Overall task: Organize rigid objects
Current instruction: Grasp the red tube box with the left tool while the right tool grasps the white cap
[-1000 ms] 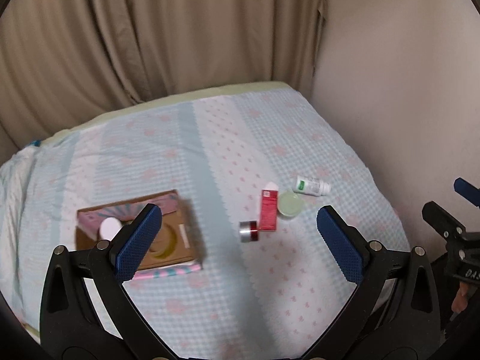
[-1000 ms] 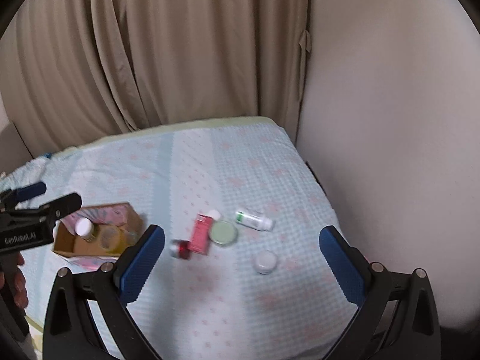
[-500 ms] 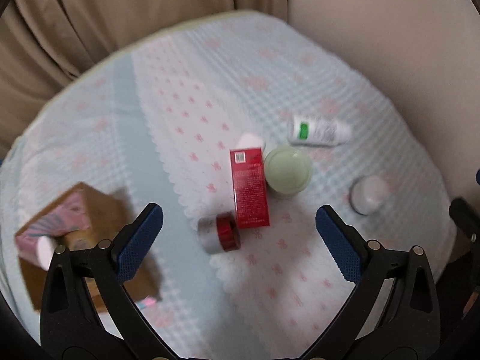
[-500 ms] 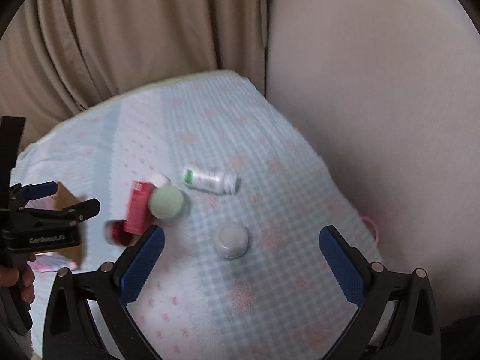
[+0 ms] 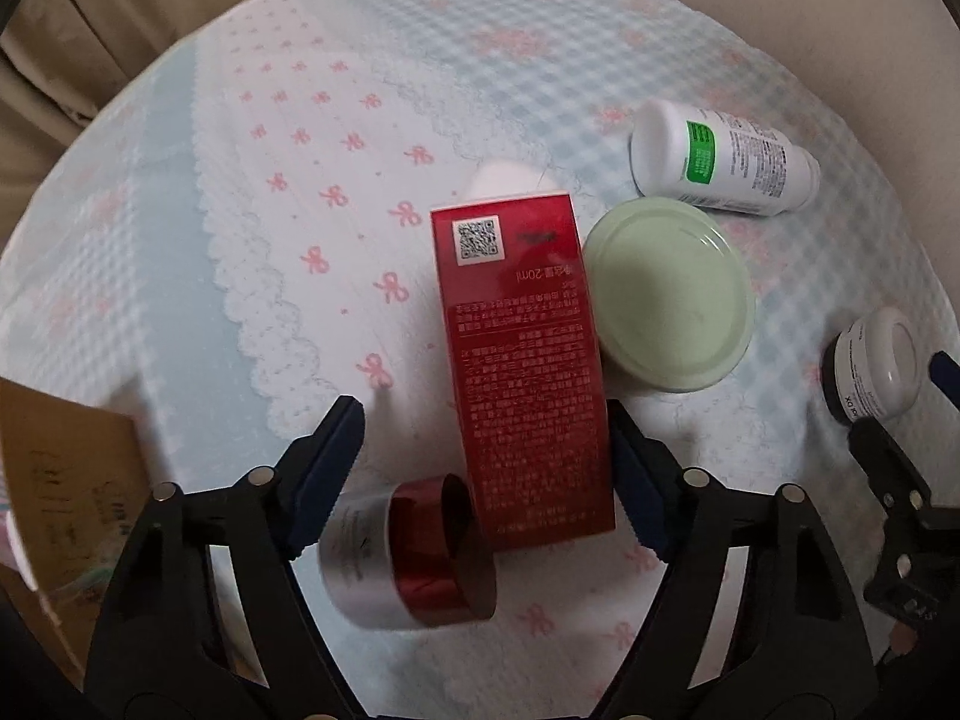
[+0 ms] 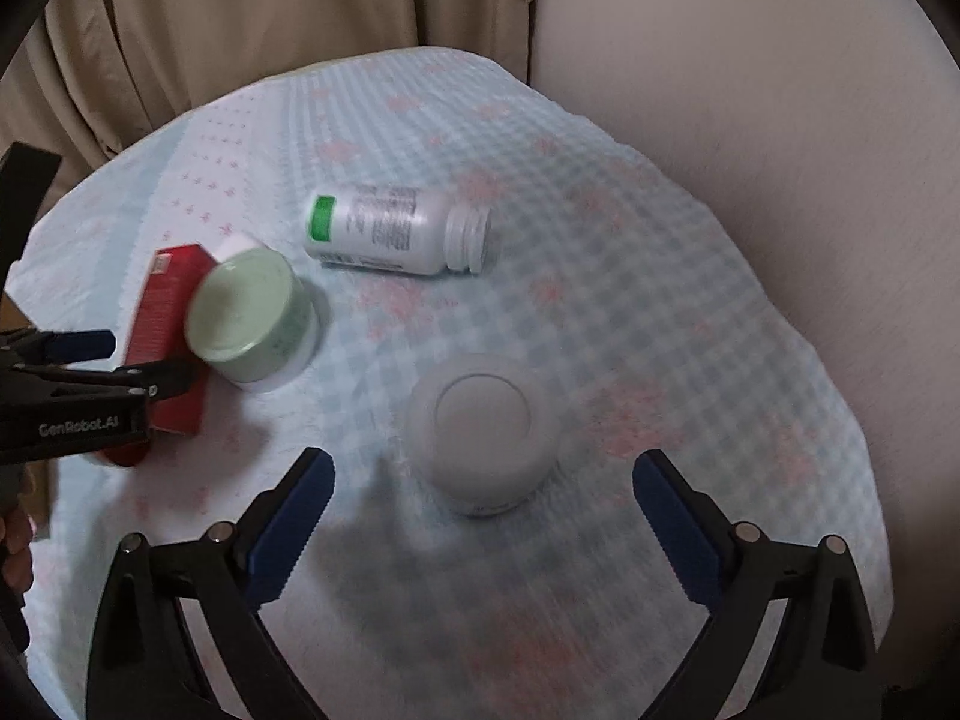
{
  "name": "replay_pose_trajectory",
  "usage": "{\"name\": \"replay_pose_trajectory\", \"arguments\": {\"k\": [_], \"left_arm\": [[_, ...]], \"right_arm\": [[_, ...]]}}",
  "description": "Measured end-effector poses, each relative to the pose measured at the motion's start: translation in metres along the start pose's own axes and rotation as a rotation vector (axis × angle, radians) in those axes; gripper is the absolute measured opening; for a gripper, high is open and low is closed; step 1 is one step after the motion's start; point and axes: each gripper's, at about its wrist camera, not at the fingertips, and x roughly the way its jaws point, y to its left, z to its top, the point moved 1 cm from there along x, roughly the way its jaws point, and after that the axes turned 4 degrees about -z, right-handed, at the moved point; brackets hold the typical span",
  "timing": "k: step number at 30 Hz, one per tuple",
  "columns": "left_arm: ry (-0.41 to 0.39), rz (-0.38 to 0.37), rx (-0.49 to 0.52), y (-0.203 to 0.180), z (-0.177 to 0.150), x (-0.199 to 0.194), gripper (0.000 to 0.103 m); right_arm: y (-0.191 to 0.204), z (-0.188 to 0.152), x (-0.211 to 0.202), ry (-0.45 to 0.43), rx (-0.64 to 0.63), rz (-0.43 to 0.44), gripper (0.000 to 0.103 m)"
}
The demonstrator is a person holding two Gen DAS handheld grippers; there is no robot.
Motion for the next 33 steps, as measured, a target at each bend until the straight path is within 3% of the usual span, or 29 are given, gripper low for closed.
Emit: {"name": "replay_pose_trajectory", "arguments": {"k": [5,9,11,12,13,23,33], "left_arm": [[-0.001,0.021,0.043,-0.006,0.006,0.007,0.066],[0.015,-0.011,0.061,-0.013,0.008,0.011,0.045],[0.018,0.01,0.082,-0.018,0.009,0.012,0.042],[0.018,0.013,0.085,-0.02,0.009,0.012,0.042],[0.018,0.012,0.081,-0.02,0.008,0.012,0.042],[0.01,-0.006,0.04,-0.017,0.008,0.003,0.039],[-0.029,-0.022,-0.013,-0.012,0.008,-0.032,0.038]], "right_arm": [[0.0,0.002,0.017,0.001,0.016,-0.021,0.097],[0.002,0.008,0.028,0.015,0.009,-0.025,0.081],[0.004,0.009,0.034,0.028,0.0,-0.027,0.068],[0.006,0.009,0.036,0.039,-0.006,-0.028,0.055],[0.006,0.009,0.036,0.045,-0.008,-0.023,0.053],[0.006,0.011,0.035,0.055,0.005,-0.019,0.053],[0.005,0.022,0.009,0.029,0.007,0.001,0.053]]}}
